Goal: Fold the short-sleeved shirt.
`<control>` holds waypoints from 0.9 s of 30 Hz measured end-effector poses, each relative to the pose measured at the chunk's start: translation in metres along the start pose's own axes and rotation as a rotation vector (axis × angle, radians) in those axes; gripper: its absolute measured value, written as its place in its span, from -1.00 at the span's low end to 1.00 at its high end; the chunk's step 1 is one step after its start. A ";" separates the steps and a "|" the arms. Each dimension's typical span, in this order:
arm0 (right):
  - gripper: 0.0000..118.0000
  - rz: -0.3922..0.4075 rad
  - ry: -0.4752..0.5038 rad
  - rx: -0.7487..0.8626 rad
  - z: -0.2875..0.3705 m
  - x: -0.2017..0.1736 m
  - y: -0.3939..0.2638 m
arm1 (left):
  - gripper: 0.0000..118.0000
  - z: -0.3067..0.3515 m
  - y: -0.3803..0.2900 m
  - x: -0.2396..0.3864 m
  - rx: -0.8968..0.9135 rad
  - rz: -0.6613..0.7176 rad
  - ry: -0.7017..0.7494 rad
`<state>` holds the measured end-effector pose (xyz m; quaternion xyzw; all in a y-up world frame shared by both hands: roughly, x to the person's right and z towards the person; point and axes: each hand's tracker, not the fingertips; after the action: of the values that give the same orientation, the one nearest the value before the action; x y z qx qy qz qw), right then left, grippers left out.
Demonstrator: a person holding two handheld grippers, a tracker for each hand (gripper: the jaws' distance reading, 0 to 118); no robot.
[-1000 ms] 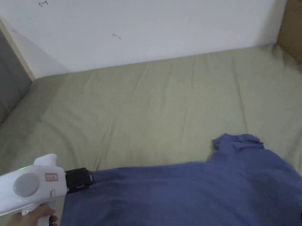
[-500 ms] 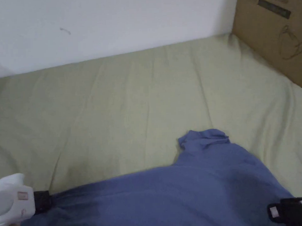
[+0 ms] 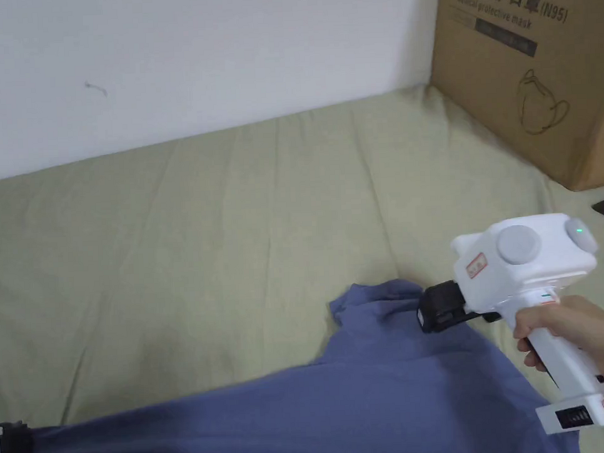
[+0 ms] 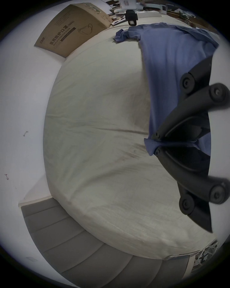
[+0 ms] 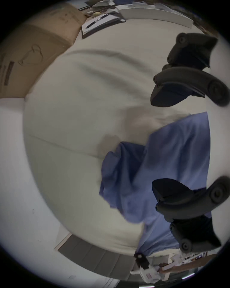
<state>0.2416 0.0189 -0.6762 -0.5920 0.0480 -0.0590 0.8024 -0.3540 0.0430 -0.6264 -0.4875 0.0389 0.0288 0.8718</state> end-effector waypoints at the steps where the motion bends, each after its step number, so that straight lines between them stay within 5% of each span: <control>1: 0.04 0.003 0.021 -0.080 -0.011 0.000 -0.001 | -0.95 0.001 0.000 0.000 0.006 0.002 -0.001; 2: 0.03 0.010 0.008 -0.151 -0.023 -0.003 -0.005 | -0.96 0.007 -0.002 0.006 0.010 0.003 -0.002; 3: -0.02 0.068 -0.098 -0.049 -0.014 -0.014 -0.018 | -0.96 0.008 -0.003 0.007 0.010 0.002 -0.002; 7: -0.30 0.109 -0.079 -0.039 -0.001 -0.022 -0.017 | -0.96 0.012 -0.013 0.009 0.015 -0.026 0.015; 11: -0.91 -0.032 -0.001 -0.038 0.006 -0.006 -0.010 | -0.96 0.027 -0.012 0.013 0.021 -0.027 0.007; 18: -0.93 -0.013 0.097 0.109 0.097 -0.019 -0.005 | -0.96 0.084 0.012 0.023 0.156 -0.034 0.031; 27: -0.93 0.007 0.095 0.376 0.245 -0.035 0.045 | -0.96 0.199 0.090 0.040 0.410 -0.069 0.074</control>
<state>0.2446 0.2685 -0.6470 -0.4279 0.0761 -0.0921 0.8959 -0.3143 0.2596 -0.6027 -0.3018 0.0595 -0.0274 0.9511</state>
